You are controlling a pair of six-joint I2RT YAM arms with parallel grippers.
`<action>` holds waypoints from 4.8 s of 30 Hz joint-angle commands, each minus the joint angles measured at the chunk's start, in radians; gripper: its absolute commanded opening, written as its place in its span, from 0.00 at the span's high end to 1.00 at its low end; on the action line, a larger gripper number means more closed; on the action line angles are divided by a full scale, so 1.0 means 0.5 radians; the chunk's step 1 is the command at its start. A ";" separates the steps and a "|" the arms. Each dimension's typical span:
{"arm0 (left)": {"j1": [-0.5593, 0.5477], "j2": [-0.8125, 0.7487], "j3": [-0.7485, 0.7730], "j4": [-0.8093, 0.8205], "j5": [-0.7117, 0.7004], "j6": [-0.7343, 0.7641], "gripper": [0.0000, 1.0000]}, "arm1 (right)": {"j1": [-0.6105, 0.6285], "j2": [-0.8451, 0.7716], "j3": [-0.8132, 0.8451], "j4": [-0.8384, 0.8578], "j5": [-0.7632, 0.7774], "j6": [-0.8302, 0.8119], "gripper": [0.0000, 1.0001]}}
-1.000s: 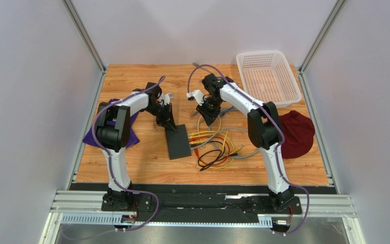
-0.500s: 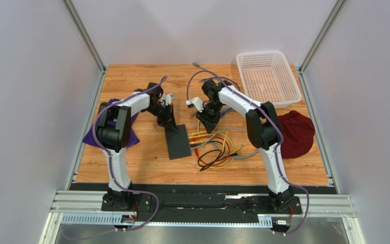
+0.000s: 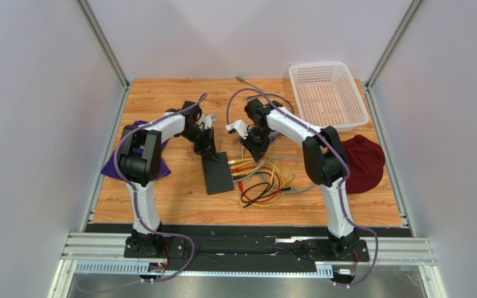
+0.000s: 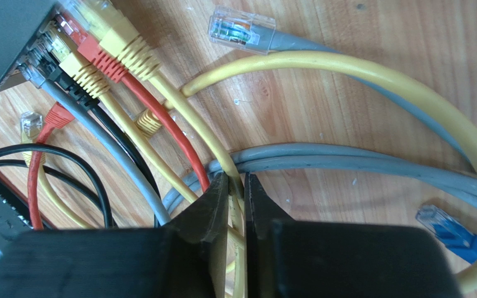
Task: Pull the plug from the switch port
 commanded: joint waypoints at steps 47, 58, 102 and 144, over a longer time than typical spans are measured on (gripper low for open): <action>-0.075 -0.126 -0.006 -0.011 -0.164 0.147 1.00 | 0.131 -0.575 0.505 2.335 0.896 -0.234 1.00; -0.075 -0.160 -0.019 -0.021 -0.197 0.174 1.00 | 0.066 -0.158 0.565 2.652 1.215 -0.357 1.00; 0.143 -0.461 0.050 -0.420 -0.366 0.178 0.28 | -0.241 -0.397 0.127 1.056 -0.674 0.699 0.22; 0.259 -0.221 0.028 0.056 0.278 0.027 0.45 | -0.093 -0.066 -0.183 0.624 -1.058 0.549 0.31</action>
